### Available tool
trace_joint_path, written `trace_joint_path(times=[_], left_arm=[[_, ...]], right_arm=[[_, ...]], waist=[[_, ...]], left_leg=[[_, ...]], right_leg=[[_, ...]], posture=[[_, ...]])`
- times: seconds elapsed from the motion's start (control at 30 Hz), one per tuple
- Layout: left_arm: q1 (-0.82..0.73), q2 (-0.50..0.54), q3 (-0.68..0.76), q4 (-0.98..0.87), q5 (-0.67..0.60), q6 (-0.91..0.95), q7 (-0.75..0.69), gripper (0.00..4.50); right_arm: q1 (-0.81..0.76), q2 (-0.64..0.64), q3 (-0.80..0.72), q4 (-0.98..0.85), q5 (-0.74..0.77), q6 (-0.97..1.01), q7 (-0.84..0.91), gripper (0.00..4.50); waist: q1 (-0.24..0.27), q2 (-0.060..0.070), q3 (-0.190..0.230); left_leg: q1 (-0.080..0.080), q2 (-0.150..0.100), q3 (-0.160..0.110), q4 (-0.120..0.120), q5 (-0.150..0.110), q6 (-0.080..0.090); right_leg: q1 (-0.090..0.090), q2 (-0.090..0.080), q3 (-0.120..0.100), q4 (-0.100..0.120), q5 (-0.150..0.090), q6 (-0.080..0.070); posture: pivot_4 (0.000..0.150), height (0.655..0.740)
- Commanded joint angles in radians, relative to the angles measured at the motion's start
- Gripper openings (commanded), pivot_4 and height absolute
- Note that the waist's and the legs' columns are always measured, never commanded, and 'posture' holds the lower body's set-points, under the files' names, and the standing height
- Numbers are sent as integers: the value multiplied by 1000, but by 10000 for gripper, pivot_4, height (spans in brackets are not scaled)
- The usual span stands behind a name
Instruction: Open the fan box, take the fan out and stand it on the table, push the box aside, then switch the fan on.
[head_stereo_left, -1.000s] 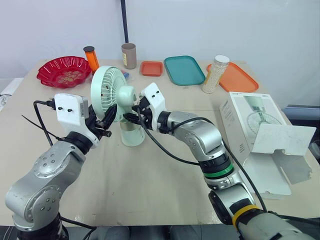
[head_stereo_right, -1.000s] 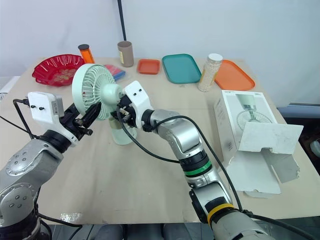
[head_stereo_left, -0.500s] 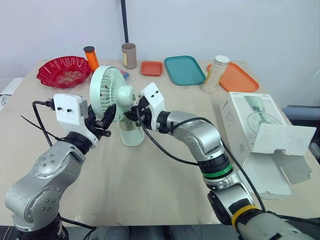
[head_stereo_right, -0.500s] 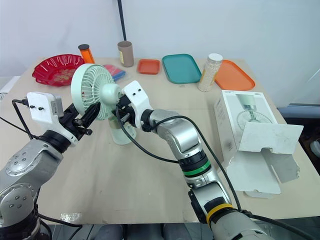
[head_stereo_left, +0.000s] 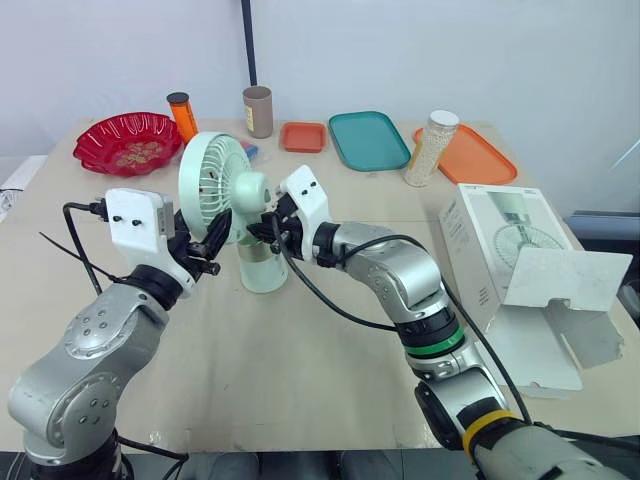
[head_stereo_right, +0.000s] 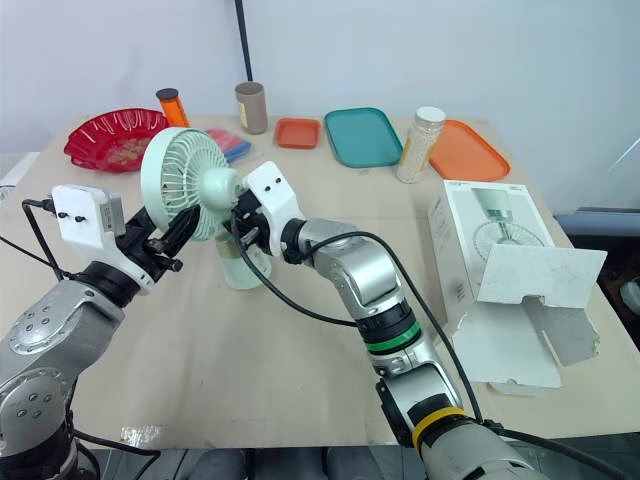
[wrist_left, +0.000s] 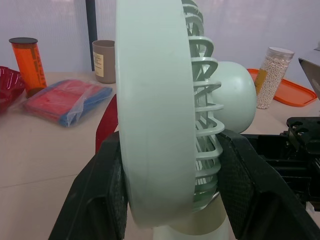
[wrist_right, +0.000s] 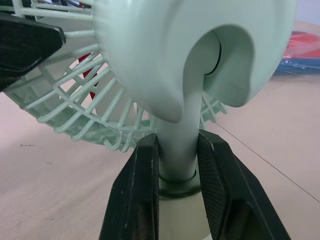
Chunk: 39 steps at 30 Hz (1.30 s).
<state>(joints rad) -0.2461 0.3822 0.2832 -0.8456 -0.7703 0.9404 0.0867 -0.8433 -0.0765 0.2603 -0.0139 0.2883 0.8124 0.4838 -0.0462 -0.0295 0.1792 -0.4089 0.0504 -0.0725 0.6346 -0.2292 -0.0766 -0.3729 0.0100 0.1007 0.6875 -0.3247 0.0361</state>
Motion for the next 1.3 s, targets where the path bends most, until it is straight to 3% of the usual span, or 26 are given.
trace_joint_path(times=[0.03, 0.07, 0.13, 0.47, 0.7, 0.97, 1.3], left_arm=[[0, 10, 27, -64, -4, -53, -7, 35286], [3, 12, 31, -65, -4, -56, -10, 40177], [6, 24, 37, -67, 1, -66, -17, 44290], [27, 83, 149, -84, -89, -63, -19, 44290], [34, 318, 410, 18, -183, -64, -98, 44290], [99, 380, 405, 102, -94, -159, -222, 44290], [252, 453, 307, 320, 131, -449, -646, 44290]], right_arm=[[-31, 6, -14, -25, 2, -16, 9, 9066], [-32, 6, -15, -24, 2, -16, 10, 9066], [-33, 3, -15, -21, 0, -19, 13, 9066], [-31, -9, -20, -12, -11, -27, 26, 9066], [-26, -28, -34, -13, -2, -41, 51, 9066], [-15, -27, -31, -32, 12, -53, 84, 9066], [-26, -56, -78, -98, 66, -37, 133, 9066]], waist=[[0, 0, 0], [0, 0, 0], [0, 0, 0], [-1, 0, 0], [-1, 0, 0], [-1, 1, 1], [-2, 2, 1]], left_leg=[[0, 0, 0, 0, 0, 0], [0, 0, 0, 0, 0, 0], [0, 0, 0, 0, 0, 0], [0, 0, 0, 0, 0, 0], [1, 0, 0, 0, 0, 0], [1, 0, 0, -2, 1, -4], [0, 0, 1, -9, 4, -9]], right_leg=[[0, 0, 0, 0, 0, 0], [0, 0, 0, 0, 0, 0], [0, 0, 0, 0, 0, 0], [0, 0, 0, 0, 0, 0], [0, 0, 0, 0, 0, -1], [-1, 0, -1, 0, 0, -1], [-5, 0, 0, -1, 0, -1]], posture=[[1500, 7400], [1500, 7400], [1500, 7400], [1500, 7400], [1500, 7400], [1500, 7400], [1500, 7400]])
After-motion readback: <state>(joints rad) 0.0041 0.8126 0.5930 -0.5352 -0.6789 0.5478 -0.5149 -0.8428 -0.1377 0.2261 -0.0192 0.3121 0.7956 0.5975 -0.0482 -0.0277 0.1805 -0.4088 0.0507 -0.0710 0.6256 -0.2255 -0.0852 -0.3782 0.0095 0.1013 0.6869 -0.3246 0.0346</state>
